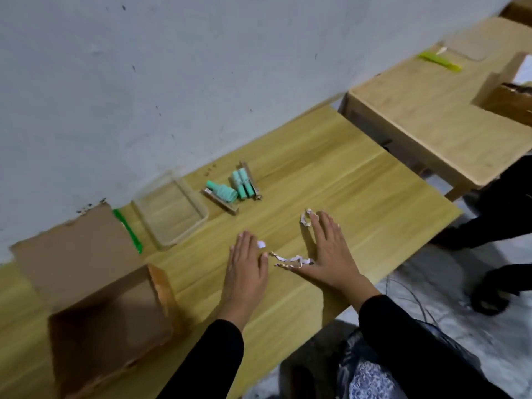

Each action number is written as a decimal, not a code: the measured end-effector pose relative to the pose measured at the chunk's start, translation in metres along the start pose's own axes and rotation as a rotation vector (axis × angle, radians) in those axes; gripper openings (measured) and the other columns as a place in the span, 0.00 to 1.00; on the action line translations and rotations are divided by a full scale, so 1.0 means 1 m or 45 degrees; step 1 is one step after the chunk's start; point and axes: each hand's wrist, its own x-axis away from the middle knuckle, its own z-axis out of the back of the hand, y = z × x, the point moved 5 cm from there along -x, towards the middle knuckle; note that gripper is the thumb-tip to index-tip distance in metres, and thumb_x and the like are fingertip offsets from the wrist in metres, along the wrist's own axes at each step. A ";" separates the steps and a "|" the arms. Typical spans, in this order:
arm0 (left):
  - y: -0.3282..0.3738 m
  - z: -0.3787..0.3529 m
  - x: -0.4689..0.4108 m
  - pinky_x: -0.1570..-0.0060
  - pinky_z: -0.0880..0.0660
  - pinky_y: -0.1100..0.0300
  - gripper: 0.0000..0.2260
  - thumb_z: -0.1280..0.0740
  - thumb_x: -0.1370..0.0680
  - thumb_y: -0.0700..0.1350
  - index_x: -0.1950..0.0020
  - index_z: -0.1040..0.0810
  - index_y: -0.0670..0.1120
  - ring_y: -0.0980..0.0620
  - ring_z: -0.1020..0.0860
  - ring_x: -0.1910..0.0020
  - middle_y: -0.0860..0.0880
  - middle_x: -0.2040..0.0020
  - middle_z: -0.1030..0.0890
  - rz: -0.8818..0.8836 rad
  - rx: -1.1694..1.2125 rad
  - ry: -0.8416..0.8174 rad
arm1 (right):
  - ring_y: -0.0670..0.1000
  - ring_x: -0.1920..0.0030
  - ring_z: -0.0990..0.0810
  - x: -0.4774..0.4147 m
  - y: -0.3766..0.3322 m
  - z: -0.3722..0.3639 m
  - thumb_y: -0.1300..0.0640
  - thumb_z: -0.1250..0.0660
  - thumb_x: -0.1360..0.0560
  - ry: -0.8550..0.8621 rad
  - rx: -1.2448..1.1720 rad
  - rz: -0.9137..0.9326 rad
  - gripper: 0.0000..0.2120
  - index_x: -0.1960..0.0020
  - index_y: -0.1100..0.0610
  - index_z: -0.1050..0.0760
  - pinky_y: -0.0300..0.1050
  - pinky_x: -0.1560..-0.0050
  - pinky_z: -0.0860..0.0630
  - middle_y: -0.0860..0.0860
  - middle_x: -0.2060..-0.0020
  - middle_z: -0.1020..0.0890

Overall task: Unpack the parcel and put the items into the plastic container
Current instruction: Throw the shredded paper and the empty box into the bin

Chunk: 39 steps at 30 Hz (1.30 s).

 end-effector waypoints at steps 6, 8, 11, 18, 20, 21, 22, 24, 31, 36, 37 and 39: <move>0.030 -0.009 -0.010 0.27 0.44 0.60 0.20 0.47 0.19 0.43 0.26 0.39 0.50 0.61 0.45 0.26 0.55 0.24 0.40 -0.248 0.357 -0.215 | 0.49 0.25 0.46 -0.016 -0.008 0.007 0.32 0.38 0.38 -0.146 -0.197 0.278 0.50 0.25 0.53 0.51 0.56 0.26 0.45 0.51 0.25 0.42; 0.022 -0.002 -0.006 0.27 0.44 0.59 0.20 0.48 0.20 0.45 0.27 0.37 0.51 0.60 0.45 0.26 0.56 0.25 0.40 -0.226 0.351 -0.125 | 0.49 0.25 0.46 -0.010 -0.010 0.006 0.34 0.35 0.38 -0.135 -0.207 0.314 0.50 0.25 0.52 0.53 0.55 0.26 0.43 0.51 0.25 0.43; 0.000 0.009 0.003 0.25 0.46 0.54 0.19 0.48 0.19 0.47 0.26 0.38 0.50 0.57 0.48 0.24 0.54 0.24 0.41 -0.121 0.134 0.016 | 0.52 0.24 0.50 -0.006 -0.015 0.001 0.32 0.31 0.39 -0.118 -0.149 0.305 0.54 0.24 0.48 0.57 0.53 0.24 0.48 0.51 0.23 0.50; -0.040 0.012 0.026 0.27 0.58 0.56 0.28 0.58 0.23 0.57 0.25 0.41 0.50 0.55 0.51 0.24 0.51 0.23 0.46 0.050 -0.216 0.070 | 0.57 0.24 0.63 -0.024 -0.034 -0.023 0.22 0.39 0.45 -0.105 0.128 0.272 0.59 0.25 0.46 0.63 0.55 0.26 0.63 0.55 0.24 0.60; -0.041 0.013 0.028 0.27 0.58 0.56 0.30 0.59 0.24 0.58 0.25 0.41 0.49 0.55 0.50 0.24 0.50 0.23 0.45 0.080 -0.226 0.096 | 0.58 0.24 0.63 -0.032 -0.040 -0.027 0.21 0.42 0.44 -0.100 0.174 0.299 0.58 0.26 0.45 0.64 0.58 0.25 0.62 0.55 0.24 0.60; -0.042 0.013 0.028 0.27 0.58 0.56 0.30 0.59 0.24 0.58 0.25 0.41 0.49 0.55 0.50 0.24 0.50 0.23 0.45 0.087 -0.228 0.100 | 0.58 0.24 0.63 -0.036 -0.042 -0.028 0.20 0.44 0.44 -0.079 0.195 0.296 0.58 0.26 0.45 0.65 0.60 0.25 0.61 0.56 0.24 0.60; -0.041 0.014 0.028 0.27 0.58 0.56 0.30 0.59 0.24 0.58 0.25 0.41 0.49 0.55 0.50 0.24 0.50 0.23 0.45 0.087 -0.228 0.101 | 0.59 0.25 0.63 -0.039 -0.043 -0.027 0.19 0.47 0.45 -0.046 0.215 0.274 0.58 0.26 0.45 0.66 0.63 0.26 0.60 0.57 0.24 0.61; -0.041 0.014 0.029 0.27 0.58 0.56 0.29 0.59 0.24 0.57 0.25 0.41 0.49 0.55 0.49 0.24 0.50 0.23 0.45 0.077 -0.225 0.099 | 0.61 0.25 0.65 -0.043 -0.041 -0.025 0.18 0.50 0.47 0.024 0.235 0.182 0.59 0.26 0.46 0.66 0.67 0.28 0.65 0.58 0.24 0.62; -0.043 0.013 0.029 0.27 0.52 0.53 0.26 0.54 0.23 0.55 0.27 0.37 0.48 0.52 0.44 0.24 0.49 0.24 0.40 0.066 -0.250 0.135 | 0.64 0.25 0.59 -0.053 -0.037 -0.028 0.20 0.50 0.44 0.036 0.118 -0.009 0.57 0.25 0.49 0.62 0.60 0.27 0.62 0.61 0.24 0.56; -0.043 0.015 0.029 0.27 0.54 0.56 0.27 0.55 0.23 0.56 0.26 0.38 0.49 0.54 0.46 0.24 0.50 0.23 0.42 0.058 -0.264 0.119 | 0.60 0.30 0.37 -0.048 -0.065 -0.029 0.37 0.50 0.28 0.044 0.065 0.291 0.32 0.28 0.52 0.41 0.58 0.32 0.35 0.58 0.31 0.33; -0.043 0.015 0.029 0.27 0.54 0.56 0.27 0.55 0.22 0.56 0.26 0.39 0.49 0.54 0.47 0.24 0.50 0.23 0.42 0.056 -0.266 0.122 | 0.59 0.34 0.33 -0.043 -0.069 -0.030 0.41 0.49 0.26 0.069 0.032 0.331 0.28 0.31 0.53 0.35 0.57 0.36 0.31 0.57 0.34 0.29; -0.043 0.015 0.030 0.27 0.54 0.56 0.26 0.55 0.23 0.56 0.26 0.38 0.49 0.54 0.46 0.24 0.50 0.23 0.42 0.053 -0.265 0.128 | 0.58 0.41 0.30 -0.033 -0.072 -0.032 0.46 0.47 0.25 0.092 -0.023 0.372 0.22 0.37 0.55 0.29 0.54 0.41 0.29 0.57 0.40 0.26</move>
